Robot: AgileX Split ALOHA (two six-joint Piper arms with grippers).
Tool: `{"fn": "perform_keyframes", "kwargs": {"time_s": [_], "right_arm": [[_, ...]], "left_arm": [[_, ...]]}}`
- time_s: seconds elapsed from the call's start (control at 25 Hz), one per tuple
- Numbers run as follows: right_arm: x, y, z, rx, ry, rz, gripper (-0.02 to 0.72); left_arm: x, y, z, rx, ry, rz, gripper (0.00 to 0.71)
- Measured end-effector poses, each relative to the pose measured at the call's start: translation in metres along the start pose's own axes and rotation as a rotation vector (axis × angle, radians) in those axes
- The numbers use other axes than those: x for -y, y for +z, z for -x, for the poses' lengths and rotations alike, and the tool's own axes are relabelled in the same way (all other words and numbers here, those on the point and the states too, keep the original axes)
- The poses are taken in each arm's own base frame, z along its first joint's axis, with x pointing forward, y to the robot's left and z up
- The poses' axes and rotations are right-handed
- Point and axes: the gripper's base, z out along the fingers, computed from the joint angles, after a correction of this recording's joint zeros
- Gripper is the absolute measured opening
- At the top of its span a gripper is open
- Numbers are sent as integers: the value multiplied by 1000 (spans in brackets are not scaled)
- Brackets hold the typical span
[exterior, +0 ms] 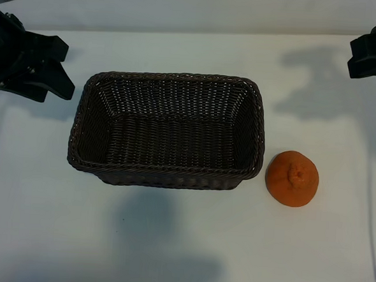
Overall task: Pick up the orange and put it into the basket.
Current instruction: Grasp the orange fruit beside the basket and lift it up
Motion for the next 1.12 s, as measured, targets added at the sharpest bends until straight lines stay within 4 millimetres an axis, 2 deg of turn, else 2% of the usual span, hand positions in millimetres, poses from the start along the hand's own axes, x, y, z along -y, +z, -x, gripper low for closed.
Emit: {"fn": "perform_keyframes", "kwargs": {"time_s": [0.64, 0.76, 1.12], "right_arm": [[0, 0, 1, 15, -46, -3, 421], [2, 5, 2, 1, -47, -4, 421], [19, 58, 3, -158, -40, -38, 421]], "left_arm": [[0, 0, 0, 0, 29, 0, 498], [0, 0, 0, 0, 31, 0, 498], [0, 0, 0, 0, 46, 0, 498]]}}
